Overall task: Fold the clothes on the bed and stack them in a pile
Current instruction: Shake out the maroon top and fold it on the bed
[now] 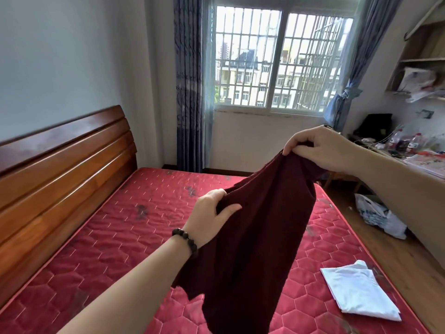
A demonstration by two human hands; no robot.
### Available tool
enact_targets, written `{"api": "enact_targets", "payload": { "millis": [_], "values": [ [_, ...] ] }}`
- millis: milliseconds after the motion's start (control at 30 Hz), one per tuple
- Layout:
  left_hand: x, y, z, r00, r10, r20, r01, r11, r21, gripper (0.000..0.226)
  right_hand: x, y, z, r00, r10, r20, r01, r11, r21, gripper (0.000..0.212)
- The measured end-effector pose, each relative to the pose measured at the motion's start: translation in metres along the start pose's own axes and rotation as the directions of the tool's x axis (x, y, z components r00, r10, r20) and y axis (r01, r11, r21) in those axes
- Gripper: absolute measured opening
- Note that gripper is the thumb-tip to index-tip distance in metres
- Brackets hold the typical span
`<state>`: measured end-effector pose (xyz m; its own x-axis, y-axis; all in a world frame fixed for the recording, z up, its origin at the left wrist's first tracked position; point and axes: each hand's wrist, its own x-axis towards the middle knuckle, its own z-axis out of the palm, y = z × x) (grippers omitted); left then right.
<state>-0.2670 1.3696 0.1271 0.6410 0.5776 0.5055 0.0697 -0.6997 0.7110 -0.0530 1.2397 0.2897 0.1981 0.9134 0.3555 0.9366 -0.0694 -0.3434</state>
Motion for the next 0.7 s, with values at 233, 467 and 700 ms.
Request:
{"api": "enact_targets", "payload": {
  "millis": [233, 467, 700],
  "values": [
    [0.034, -0.033, 0.018, 0.998, 0.068, -0.007, -0.065, 0.979, 0.196, 0.019, 0.018, 0.066, 0.011, 0.991, -0.101, 0.087, 0.098, 0.995, 0.034, 0.011],
    [0.06, -0.074, 0.064, 0.998, 0.01, 0.059, -0.033, 0.917, 0.398, 0.014, 0.046, 0.122, 0.021, 0.987, -0.161, 0.026, 0.156, 0.98, 0.126, 0.012],
    [0.089, -0.111, 0.085, 0.99, -0.086, 0.114, 0.022, 0.88, 0.475, 0.013, 0.071, 0.166, 0.014, 0.985, -0.172, 0.006, 0.172, 0.985, 0.023, 0.031]
  ]
}}
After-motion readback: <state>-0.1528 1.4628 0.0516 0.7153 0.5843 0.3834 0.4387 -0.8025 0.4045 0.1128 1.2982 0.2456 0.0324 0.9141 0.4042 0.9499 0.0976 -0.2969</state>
